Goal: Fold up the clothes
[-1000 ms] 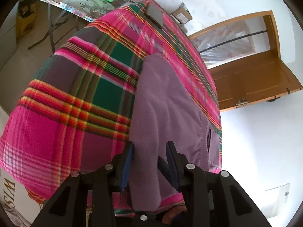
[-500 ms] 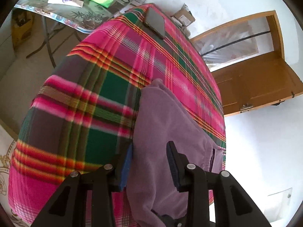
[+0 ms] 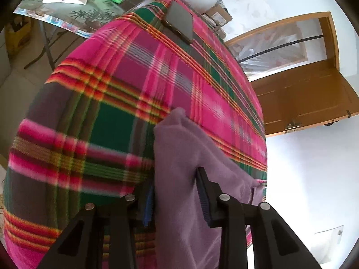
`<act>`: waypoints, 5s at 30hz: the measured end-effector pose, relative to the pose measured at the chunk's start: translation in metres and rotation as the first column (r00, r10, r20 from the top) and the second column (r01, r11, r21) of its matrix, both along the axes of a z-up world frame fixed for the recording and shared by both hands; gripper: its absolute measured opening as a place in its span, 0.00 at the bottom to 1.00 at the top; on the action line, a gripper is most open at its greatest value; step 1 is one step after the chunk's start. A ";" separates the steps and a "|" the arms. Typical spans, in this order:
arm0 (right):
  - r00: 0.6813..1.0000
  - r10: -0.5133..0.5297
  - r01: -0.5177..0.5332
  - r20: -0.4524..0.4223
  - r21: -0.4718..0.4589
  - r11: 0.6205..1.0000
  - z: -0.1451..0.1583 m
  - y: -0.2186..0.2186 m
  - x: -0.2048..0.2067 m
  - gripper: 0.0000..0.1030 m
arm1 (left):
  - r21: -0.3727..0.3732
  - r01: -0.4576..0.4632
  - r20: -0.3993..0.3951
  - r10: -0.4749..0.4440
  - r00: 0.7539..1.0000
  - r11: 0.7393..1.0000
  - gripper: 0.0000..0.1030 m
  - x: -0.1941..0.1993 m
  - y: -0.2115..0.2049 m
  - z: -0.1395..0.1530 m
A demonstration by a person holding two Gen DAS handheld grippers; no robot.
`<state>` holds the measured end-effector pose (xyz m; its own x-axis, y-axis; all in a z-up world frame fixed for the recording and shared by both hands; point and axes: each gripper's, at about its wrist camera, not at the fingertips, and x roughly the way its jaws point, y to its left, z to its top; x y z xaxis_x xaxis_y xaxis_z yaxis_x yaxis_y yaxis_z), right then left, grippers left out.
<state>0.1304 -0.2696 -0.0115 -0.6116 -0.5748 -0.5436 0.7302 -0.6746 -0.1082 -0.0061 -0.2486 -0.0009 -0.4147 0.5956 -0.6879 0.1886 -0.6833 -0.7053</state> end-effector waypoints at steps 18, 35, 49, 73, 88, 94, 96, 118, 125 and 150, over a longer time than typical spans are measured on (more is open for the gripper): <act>1.000 0.011 -0.011 -0.001 -0.046 0.999 0.010 0.005 -0.009 0.13 | -0.006 -0.032 -0.051 0.032 0.998 0.999 0.21 0.007 0.006 0.028; 0.992 -0.087 0.068 -0.093 -0.195 0.979 0.068 0.056 0.006 0.12 | -0.038 -0.031 -0.142 0.025 0.990 0.999 0.19 0.010 0.052 0.104; 0.975 -0.192 0.148 -0.116 -0.313 0.938 0.108 0.121 0.019 0.12 | -0.050 0.031 -0.184 -0.039 0.982 0.998 0.19 -0.002 0.120 0.152; 0.921 -0.384 0.325 -0.063 -0.417 0.849 0.122 0.239 0.007 0.12 | -0.120 0.191 -0.173 -0.210 0.962 0.974 0.19 -0.033 0.257 0.170; 0.890 -0.455 0.422 0.039 -0.449 0.788 0.109 0.305 -0.001 0.13 | -0.171 0.280 -0.095 -0.299 0.950 0.945 0.19 -0.057 0.328 0.151; 0.874 -0.477 0.462 0.090 -0.456 0.761 0.100 0.328 -0.007 0.13 | -0.197 0.307 -0.058 -0.323 0.945 0.931 0.19 -0.064 0.354 0.136; 0.869 -0.485 0.475 0.103 -0.454 0.754 0.097 0.334 -0.009 0.13 | -0.202 0.315 -0.044 -0.330 0.943 0.927 0.19 -0.067 0.362 0.131; 0.788 -0.569 0.613 0.237 -0.402 0.681 0.053 0.387 -0.028 0.13 | -0.251 0.406 0.125 -0.387 0.914 0.879 0.20 -0.097 0.424 0.069; 0.767 -0.579 0.640 0.276 -0.394 0.660 0.035 0.399 -0.029 0.13 | -0.251 0.422 0.159 -0.393 0.906 0.871 0.24 -0.104 0.437 0.052; 0.702 -0.595 0.712 0.391 -0.352 0.608 0.000 0.424 -0.023 0.24 | -0.123 0.308 -0.013 -0.312 0.950 0.943 0.30 -0.067 0.326 0.080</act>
